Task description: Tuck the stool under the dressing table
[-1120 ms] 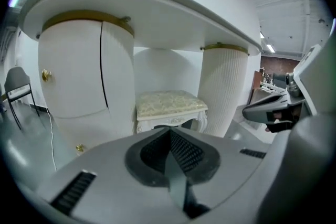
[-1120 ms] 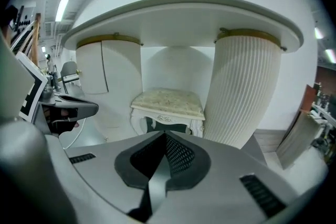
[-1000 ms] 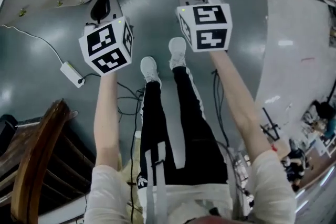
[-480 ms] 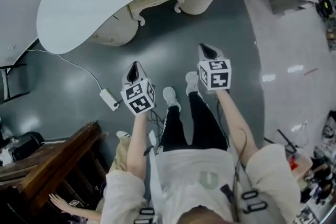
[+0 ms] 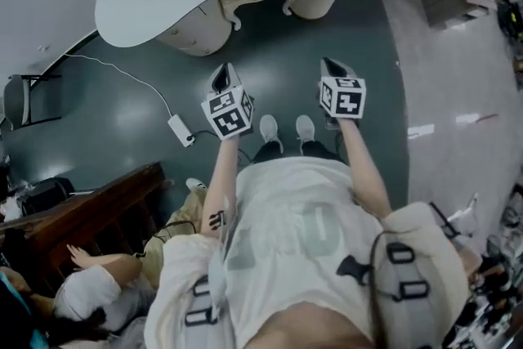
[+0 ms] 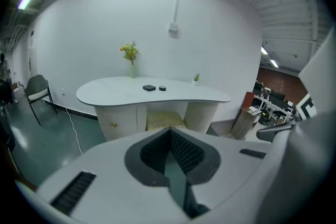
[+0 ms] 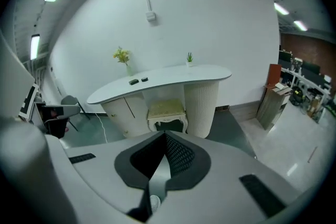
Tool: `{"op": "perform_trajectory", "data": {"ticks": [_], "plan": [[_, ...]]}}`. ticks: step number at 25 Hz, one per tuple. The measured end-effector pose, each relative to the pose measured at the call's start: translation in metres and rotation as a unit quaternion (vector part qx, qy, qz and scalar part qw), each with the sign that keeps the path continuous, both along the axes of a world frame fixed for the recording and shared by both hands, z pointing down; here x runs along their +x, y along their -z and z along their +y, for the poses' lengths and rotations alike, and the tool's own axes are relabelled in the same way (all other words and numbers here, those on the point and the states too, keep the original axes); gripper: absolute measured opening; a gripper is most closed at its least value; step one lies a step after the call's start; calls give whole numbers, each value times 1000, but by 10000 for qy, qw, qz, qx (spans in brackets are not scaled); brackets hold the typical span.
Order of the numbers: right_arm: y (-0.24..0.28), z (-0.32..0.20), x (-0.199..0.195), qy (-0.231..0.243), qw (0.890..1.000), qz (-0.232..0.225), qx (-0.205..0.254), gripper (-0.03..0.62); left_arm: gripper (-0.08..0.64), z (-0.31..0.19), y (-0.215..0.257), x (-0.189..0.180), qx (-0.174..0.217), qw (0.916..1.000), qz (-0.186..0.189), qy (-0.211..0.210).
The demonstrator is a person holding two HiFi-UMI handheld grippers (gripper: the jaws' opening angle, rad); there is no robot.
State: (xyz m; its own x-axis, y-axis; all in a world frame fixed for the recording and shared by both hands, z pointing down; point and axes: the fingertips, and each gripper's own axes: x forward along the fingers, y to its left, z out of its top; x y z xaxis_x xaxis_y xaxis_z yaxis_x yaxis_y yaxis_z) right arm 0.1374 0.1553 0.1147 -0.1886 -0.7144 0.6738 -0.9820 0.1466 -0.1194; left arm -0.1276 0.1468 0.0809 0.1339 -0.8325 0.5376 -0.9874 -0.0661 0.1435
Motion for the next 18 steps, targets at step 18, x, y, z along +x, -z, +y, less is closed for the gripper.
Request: {"op": "perform_trajectory", "data": {"ticks": [18], "plan": [[25,-1,15,89,9980,347,522,2,3,11,0,12,-14,10000,61,51]]}}
